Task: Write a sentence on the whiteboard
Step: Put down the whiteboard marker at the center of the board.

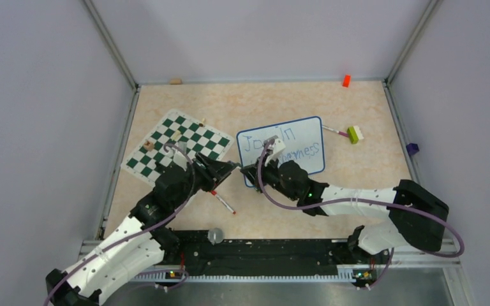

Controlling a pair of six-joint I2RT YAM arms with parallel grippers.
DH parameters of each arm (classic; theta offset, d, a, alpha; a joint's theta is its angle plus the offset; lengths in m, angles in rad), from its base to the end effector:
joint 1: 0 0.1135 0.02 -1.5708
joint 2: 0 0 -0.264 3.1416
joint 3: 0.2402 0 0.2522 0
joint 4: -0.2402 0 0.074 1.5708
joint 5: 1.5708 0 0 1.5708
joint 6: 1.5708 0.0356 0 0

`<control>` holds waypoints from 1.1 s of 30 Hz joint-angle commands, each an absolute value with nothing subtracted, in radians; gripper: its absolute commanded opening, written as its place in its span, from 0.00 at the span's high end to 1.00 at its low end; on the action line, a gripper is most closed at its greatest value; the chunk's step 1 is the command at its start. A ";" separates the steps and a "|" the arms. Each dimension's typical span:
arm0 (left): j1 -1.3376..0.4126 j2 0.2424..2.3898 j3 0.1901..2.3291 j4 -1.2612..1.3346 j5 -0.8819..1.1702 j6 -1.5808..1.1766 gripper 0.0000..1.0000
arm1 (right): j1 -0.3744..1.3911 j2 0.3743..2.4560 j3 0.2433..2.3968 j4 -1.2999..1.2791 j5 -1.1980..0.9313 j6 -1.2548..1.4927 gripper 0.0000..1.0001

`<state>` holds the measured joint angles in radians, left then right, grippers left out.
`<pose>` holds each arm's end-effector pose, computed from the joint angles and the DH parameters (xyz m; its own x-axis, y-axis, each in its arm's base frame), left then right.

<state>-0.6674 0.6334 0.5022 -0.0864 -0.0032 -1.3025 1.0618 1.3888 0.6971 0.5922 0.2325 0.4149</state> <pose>0.1296 -0.1020 0.2735 -0.6394 -0.7238 -0.2595 -0.0001 0.3376 -0.9413 0.1569 0.2643 0.2523 -0.3418 0.1925 -0.9199 -0.6559 0.6522 0.3802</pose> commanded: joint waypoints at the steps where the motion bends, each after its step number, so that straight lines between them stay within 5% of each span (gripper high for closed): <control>1: -0.669 0.572 0.510 -0.250 -0.039 -1.109 0.41 | 1.041 1.300 0.533 0.569 0.146 0.587 1.00; 13: -0.669 0.572 0.582 -0.438 -0.443 -0.767 0.36 | 1.029 1.312 0.394 0.526 0.107 0.670 1.00; 14: -0.669 0.565 0.565 -0.426 -0.463 -0.753 0.34 | 1.024 1.325 0.404 0.521 0.095 0.671 0.94; 16: -0.669 0.551 0.537 -0.398 -0.493 -0.736 0.30 | 1.015 1.351 0.435 0.468 0.090 0.680 0.66; 19: -0.670 0.541 0.501 -0.359 -0.517 -0.702 0.02 | 1.009 1.352 0.487 0.354 0.144 0.681 0.35; 21: -0.669 0.537 0.482 -0.334 -0.530 -0.665 0.01 | 1.002 1.315 0.493 0.290 0.197 0.670 0.11; 27: -0.669 0.564 0.448 -0.249 -0.544 -0.565 0.01 | 0.927 1.080 0.487 0.122 0.278 0.572 0.08; 33: -0.669 0.588 0.332 -0.056 -0.701 -0.423 0.01 | 0.805 0.877 0.477 -0.053 0.584 0.426 0.09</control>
